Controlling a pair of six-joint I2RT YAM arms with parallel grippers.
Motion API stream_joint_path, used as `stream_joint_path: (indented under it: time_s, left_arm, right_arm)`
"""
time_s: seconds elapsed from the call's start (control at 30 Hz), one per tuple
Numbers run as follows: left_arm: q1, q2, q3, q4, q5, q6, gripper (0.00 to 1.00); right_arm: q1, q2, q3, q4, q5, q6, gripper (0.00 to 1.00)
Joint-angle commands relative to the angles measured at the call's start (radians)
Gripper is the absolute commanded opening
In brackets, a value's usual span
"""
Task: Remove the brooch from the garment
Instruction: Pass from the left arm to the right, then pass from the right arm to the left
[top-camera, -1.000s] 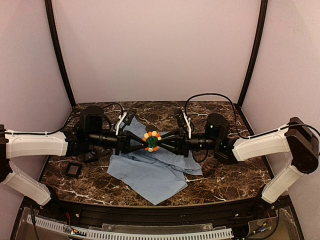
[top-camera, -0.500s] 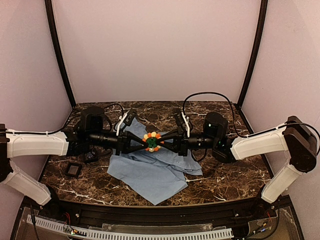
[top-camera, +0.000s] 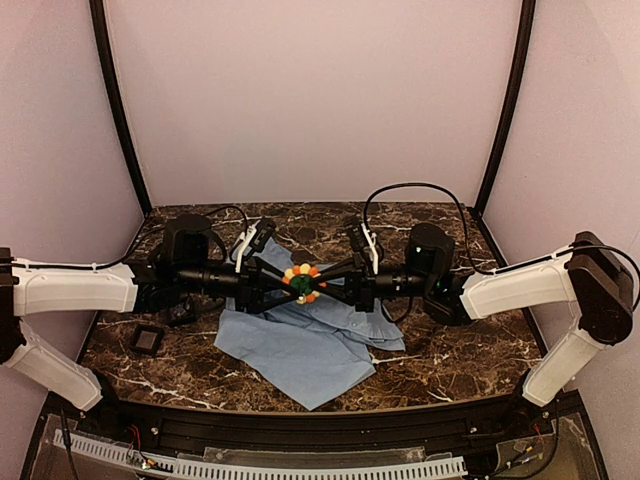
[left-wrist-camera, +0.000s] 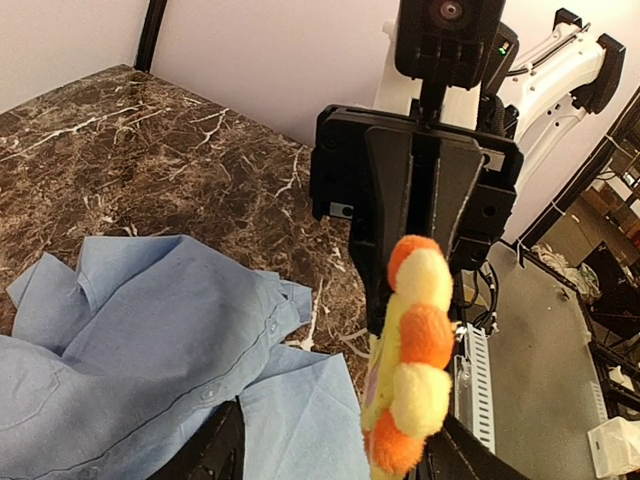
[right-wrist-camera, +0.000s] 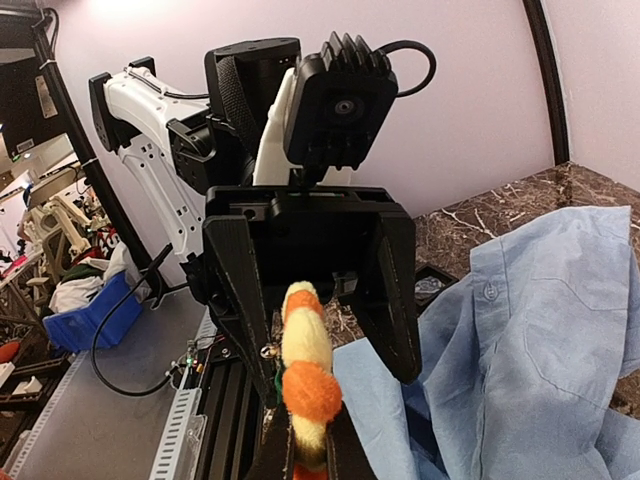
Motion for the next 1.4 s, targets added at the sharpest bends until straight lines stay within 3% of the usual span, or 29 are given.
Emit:
stream_joint_path:
  time_s: [0.0, 0.43, 0.77, 0.9, 1.37]
  left_arm:
    - [-0.016, -0.016, 0.013, -0.014, -0.042, 0.043, 0.61]
    - [-0.021, -0.035, -0.008, 0.039, -0.023, 0.034, 0.62]
    - [-0.021, -0.052, -0.021, 0.056, -0.036, 0.025, 0.39]
    - [-0.021, -0.051, -0.022, 0.058, -0.032, 0.024, 0.36]
    - [-0.021, -0.039, -0.011, 0.035, -0.016, 0.034, 0.46]
  right_arm:
    - [0.007, 0.017, 0.027, 0.008, -0.016, 0.011, 0.0]
    - [0.011, 0.033, 0.044, -0.016, -0.022, 0.01, 0.0]
    - [0.016, 0.035, 0.046, -0.026, -0.024, 0.005, 0.0]
    - [0.016, 0.029, 0.043, -0.026, -0.02, 0.004, 0.0]
    - [0.017, -0.012, 0.021, -0.028, -0.007, -0.001, 0.0]
